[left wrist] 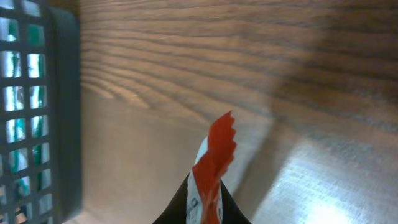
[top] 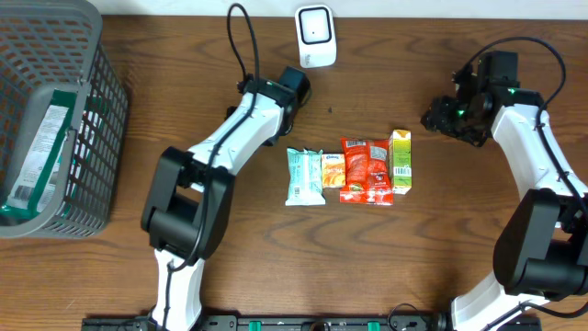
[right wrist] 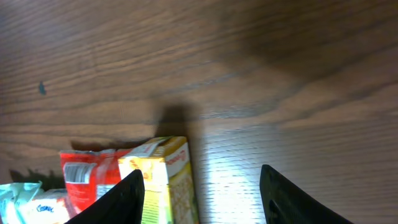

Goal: Scan the item barcode
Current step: 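Lower the stick onto the table left of the wipes with left gripper, release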

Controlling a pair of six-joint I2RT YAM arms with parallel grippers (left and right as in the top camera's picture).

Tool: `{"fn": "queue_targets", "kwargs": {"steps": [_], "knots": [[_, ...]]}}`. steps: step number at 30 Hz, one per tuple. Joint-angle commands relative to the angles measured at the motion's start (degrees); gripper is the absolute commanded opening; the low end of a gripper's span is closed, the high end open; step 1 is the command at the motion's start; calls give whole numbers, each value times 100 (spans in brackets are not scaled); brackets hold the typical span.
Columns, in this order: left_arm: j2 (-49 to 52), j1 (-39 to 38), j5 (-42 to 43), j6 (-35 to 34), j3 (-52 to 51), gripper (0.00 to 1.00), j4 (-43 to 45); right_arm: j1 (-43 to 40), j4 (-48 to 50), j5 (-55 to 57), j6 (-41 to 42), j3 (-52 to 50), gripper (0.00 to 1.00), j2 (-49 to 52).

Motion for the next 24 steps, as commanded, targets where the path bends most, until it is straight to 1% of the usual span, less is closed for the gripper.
{"fn": "queue_targets", "kwargs": {"steps": [1, 5, 7, 8, 9, 11, 13, 15, 16, 18, 19, 20, 22, 23, 24], "knots": [[192, -28, 122, -133, 2, 8, 177, -39, -22, 81, -68, 4, 56, -162], [326, -28, 201, -136, -2, 12, 404, -37, -20, 81, -70, -44, 57, -162], [326, -28, 205, -136, -2, 17, 470, -37, -9, 85, -87, -72, 58, -162], [323, -28, 254, -133, -2, 27, 511, -37, -11, 111, -87, -74, 58, -162], [326, -28, 341, -133, -2, 32, 542, -37, -13, 149, -85, -74, 58, -162], [323, -26, 590, -133, -2, 39, 579, -37, -13, 188, -87, -74, 59, -162], [326, -28, 737, -133, -2, 49, 623, -37, -15, 188, -87, -74, 60, -162], [323, -26, 800, -133, -2, 55, 680, -37, -15, 188, -87, -74, 63, -162], [308, -26, 800, -133, 2, 58, 704, -37, -15, 188, -87, -74, 66, -162], [254, -20, 800, -133, 50, 60, 706, -37, -4, 190, -87, -74, 70, -162], [201, -13, 807, -133, 83, 62, 699, -37, 4, 190, -87, -74, 74, -162], [107, -2, 852, -131, 107, 65, 697, -37, 9, 190, -87, -74, 80, -162], [-149, 44, 1062, -129, 142, 67, 691, -37, 7, 188, -85, -74, 92, -162], [-319, 83, 1207, -131, 153, 67, 680, -37, 2, 188, -85, -74, 99, -162], [-407, 114, 1281, -131, 153, 67, 678, -37, 0, 188, -85, -74, 99, -162]]}}
